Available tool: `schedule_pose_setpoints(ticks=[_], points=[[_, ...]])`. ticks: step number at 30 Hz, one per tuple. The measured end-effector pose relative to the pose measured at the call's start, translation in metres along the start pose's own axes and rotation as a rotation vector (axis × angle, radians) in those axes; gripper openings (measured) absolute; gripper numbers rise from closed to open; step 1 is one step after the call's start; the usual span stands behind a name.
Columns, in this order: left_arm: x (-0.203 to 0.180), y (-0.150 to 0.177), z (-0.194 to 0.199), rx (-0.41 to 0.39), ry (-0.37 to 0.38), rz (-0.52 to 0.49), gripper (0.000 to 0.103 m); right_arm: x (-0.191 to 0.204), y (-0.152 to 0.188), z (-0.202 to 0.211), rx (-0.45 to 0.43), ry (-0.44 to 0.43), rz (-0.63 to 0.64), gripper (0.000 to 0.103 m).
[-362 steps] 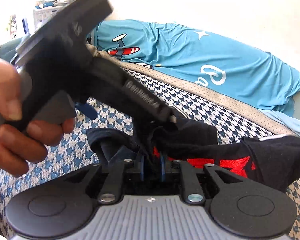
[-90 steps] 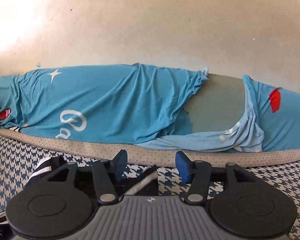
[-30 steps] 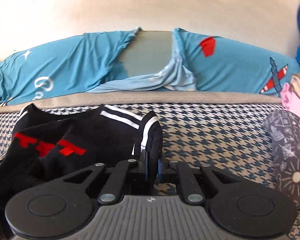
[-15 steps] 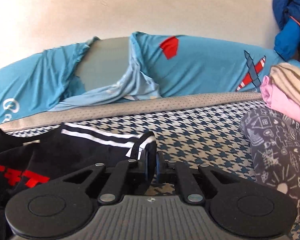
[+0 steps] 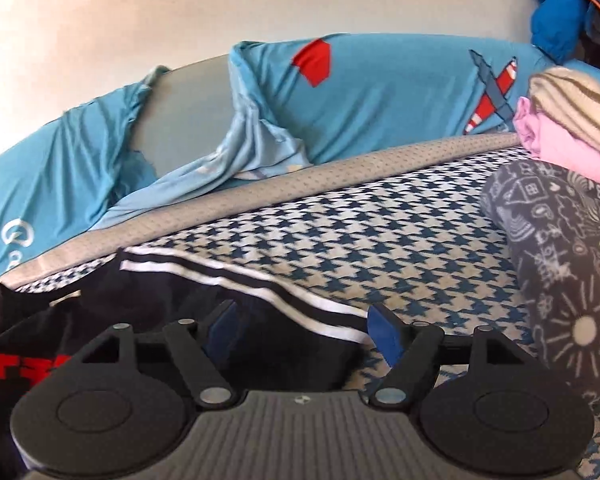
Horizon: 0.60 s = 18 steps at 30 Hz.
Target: Fold clothes
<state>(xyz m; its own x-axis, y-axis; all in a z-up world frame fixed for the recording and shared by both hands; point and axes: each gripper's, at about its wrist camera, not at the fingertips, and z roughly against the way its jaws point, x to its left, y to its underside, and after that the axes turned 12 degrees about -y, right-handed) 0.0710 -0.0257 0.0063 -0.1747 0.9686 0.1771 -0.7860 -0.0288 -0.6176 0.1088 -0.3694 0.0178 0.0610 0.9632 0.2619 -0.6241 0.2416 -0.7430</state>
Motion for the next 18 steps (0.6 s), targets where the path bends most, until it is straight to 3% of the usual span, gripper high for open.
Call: schedule_pose_setpoints(ticks=[12, 18], points=[[0.006, 0.003, 0.01, -0.021, 0.005, -0.01, 0.103, 0.019, 0.023, 0.014, 0.077, 0.002, 0.029, 0.075], [0.014, 0.005, 0.012, -0.021, 0.002, -0.011, 0.103, 0.01, 0.032, 0.034, 0.096, -0.072, -0.117, 0.079]])
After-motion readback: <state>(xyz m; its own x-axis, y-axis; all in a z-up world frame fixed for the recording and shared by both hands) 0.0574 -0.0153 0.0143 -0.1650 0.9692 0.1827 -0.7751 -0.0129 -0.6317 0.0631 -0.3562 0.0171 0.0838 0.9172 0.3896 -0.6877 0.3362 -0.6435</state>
